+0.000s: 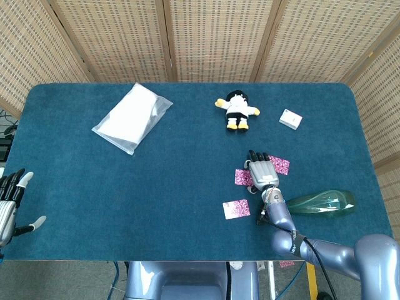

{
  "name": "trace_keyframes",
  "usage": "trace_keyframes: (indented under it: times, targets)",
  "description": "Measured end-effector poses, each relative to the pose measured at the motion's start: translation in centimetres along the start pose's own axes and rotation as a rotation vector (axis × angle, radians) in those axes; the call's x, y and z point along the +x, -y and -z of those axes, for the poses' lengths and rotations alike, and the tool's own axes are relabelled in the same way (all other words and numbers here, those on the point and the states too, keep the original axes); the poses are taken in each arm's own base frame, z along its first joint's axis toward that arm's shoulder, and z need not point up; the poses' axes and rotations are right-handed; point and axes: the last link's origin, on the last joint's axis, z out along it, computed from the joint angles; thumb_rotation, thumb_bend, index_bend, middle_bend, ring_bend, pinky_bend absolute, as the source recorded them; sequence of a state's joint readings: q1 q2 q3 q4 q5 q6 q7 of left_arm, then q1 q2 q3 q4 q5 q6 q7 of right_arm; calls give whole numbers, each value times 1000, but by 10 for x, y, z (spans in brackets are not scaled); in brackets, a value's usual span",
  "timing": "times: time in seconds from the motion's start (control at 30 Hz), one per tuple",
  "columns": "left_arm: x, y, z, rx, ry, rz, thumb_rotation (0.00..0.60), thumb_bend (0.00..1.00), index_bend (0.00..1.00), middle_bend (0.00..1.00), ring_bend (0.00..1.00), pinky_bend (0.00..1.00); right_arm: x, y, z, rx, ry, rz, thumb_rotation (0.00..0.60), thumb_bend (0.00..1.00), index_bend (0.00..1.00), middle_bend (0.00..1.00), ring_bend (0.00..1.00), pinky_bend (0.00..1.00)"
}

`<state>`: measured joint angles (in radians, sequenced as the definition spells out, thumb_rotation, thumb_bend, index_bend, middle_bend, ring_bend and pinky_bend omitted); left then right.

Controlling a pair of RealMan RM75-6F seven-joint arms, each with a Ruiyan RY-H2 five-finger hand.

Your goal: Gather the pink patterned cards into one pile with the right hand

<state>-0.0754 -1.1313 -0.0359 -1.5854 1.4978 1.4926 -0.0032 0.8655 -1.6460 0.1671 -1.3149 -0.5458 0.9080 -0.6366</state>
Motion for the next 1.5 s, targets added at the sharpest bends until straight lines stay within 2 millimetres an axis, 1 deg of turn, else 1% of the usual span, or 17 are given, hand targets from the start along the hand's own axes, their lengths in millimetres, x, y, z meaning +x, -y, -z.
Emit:
trace_keyframes:
  times: [0.03, 0.17, 0.27, 0.37, 0.5, 0.87, 1.5]
  targets:
    - [0, 0, 0, 0, 0, 0, 600, 0, 0, 0, 0, 0, 0, 0, 0, 0, 1, 0, 600, 260, 306, 0, 0, 0]
    - [0, 0, 0, 1, 0, 0, 600, 0, 0, 0, 0, 0, -2, 0, -2, -1, 3, -1, 600, 270, 418, 0, 0, 0]
    - [0, 0, 0, 1, 0, 0, 600, 0, 0, 0, 0, 0, -3, 0, -3, -2, 2, 2, 600, 311, 460, 0, 0, 0]
    - [0, 0, 0, 2, -1, -1, 600, 0, 0, 0, 0, 0, -5, 1, -3, -1, 2, 4, 600, 314, 487, 0, 0, 0]
    - [0, 0, 0, 1, -1, 0, 600, 0, 0, 0, 0, 0, -6, 0, -3, 2, 1, 3, 600, 337, 493, 0, 0, 0]
    - [0, 0, 0, 2, -1, -1, 600, 0, 0, 0, 0, 0, -6, -1, -2, 12, -3, -7, 600, 337, 550, 0, 0, 0]
    - [0, 0, 0, 3, -1, -1, 600, 0, 0, 0, 0, 0, -4, -3, 1, 23, -16, -16, 600, 337, 574, 0, 0, 0]
